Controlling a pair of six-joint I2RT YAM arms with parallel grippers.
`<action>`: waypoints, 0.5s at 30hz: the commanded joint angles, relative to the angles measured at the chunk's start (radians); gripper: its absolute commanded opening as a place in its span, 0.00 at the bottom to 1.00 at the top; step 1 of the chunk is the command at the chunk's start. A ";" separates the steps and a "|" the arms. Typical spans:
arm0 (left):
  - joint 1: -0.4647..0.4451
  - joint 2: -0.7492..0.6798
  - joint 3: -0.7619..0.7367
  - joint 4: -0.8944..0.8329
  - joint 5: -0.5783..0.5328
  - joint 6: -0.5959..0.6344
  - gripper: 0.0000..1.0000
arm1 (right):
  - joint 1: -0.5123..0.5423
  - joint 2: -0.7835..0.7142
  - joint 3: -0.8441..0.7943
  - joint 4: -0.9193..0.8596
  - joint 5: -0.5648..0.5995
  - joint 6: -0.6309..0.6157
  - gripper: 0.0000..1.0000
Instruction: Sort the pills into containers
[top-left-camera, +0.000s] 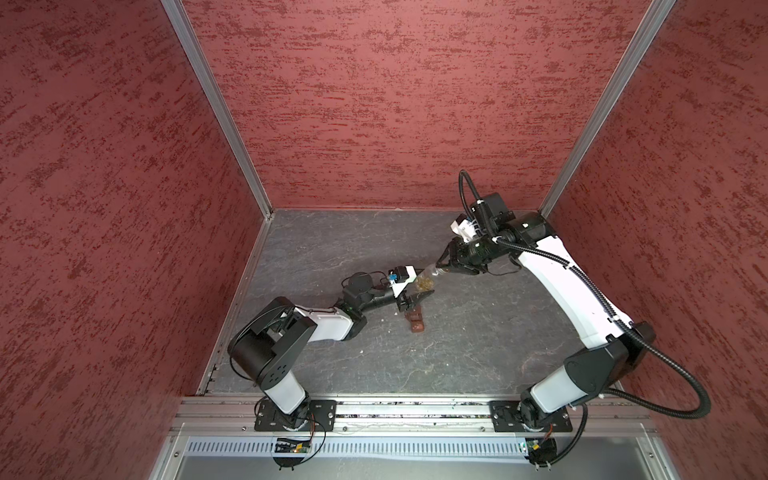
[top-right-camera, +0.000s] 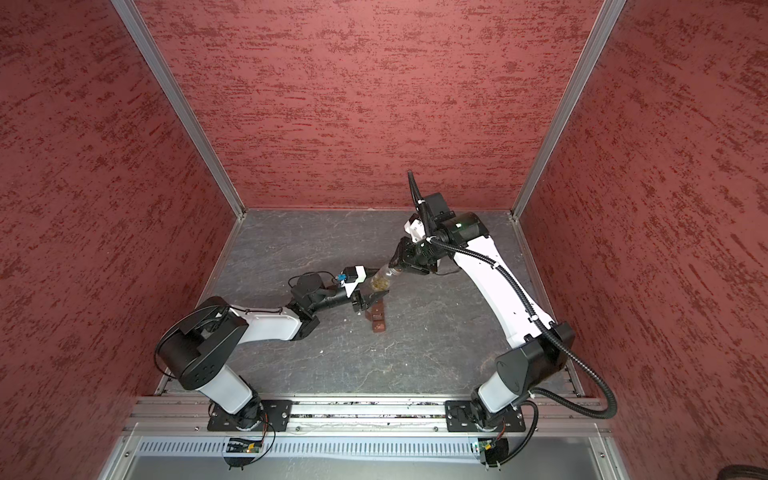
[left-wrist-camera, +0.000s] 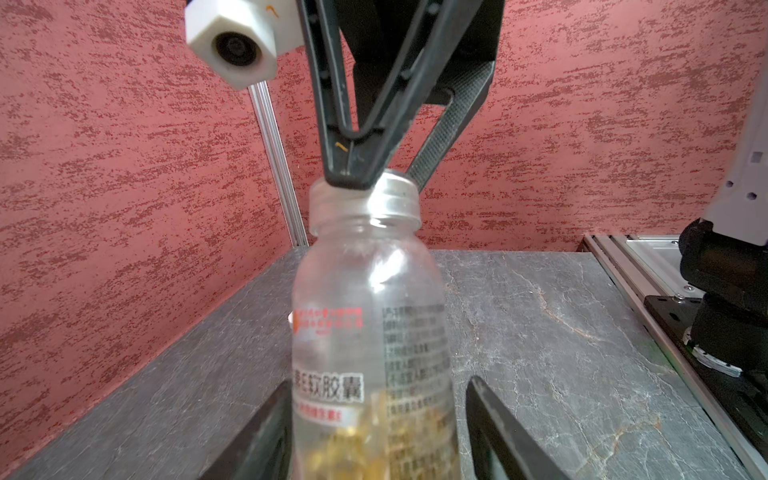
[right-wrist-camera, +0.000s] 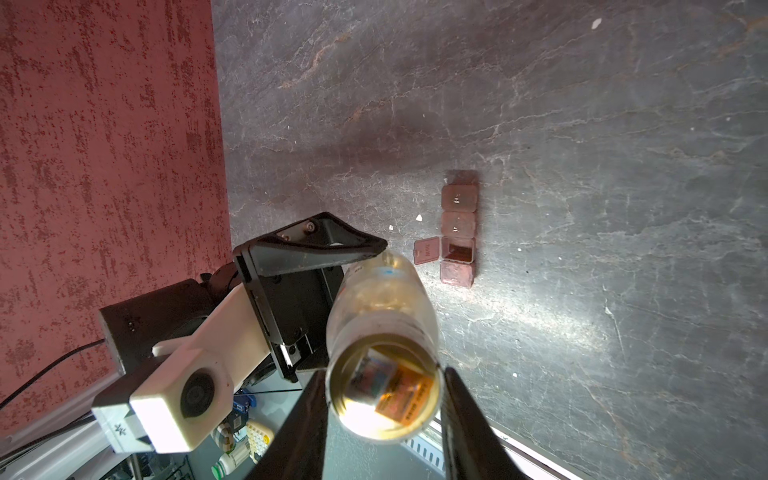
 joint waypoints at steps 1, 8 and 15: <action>-0.002 0.004 0.019 -0.022 0.004 0.006 0.63 | -0.008 -0.036 -0.017 0.036 -0.036 -0.018 0.35; -0.003 0.016 0.054 -0.053 0.006 0.002 0.50 | -0.009 -0.048 -0.048 0.053 -0.054 -0.025 0.35; -0.003 0.014 0.067 -0.092 0.006 0.019 0.33 | -0.008 -0.060 -0.056 0.050 -0.034 -0.032 0.49</action>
